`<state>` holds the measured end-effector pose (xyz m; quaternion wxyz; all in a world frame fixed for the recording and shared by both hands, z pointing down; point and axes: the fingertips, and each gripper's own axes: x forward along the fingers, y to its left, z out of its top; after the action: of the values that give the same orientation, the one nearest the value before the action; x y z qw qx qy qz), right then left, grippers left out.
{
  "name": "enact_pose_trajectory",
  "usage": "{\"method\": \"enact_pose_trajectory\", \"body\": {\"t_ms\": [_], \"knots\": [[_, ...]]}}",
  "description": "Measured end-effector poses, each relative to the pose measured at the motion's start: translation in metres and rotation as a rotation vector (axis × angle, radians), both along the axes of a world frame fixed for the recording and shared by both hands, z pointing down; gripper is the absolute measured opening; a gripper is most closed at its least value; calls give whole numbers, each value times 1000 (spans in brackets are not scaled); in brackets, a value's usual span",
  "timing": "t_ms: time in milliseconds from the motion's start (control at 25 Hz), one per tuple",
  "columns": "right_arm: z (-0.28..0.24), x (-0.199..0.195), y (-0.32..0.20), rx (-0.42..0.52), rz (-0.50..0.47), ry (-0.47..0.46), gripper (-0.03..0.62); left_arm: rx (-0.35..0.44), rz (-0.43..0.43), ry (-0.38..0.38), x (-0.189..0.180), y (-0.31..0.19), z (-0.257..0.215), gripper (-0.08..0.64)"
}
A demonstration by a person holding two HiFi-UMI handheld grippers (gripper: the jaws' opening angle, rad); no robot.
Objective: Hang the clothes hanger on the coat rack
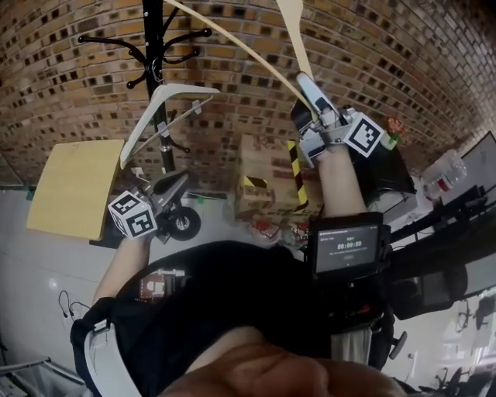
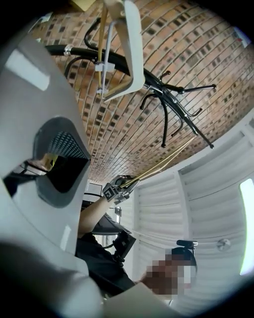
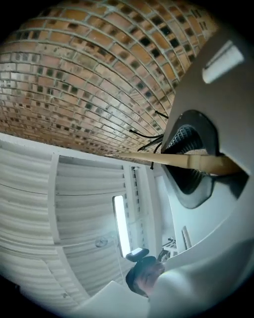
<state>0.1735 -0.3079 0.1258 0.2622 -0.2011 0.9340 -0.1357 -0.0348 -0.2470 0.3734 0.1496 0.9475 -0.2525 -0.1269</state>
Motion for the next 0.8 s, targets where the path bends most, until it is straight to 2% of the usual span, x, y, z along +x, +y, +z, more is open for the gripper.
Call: {"method": "enact_pose_trajectory", "body": {"t_ms": [440,800], "knots": [[-32,-155,-38,29,-163,113,64,-28,-128,41,-82,4,18,-5],[-21,-241,-72,-22,-182,176,64,-43,-155,70,-146,-9,30,-3]]}}
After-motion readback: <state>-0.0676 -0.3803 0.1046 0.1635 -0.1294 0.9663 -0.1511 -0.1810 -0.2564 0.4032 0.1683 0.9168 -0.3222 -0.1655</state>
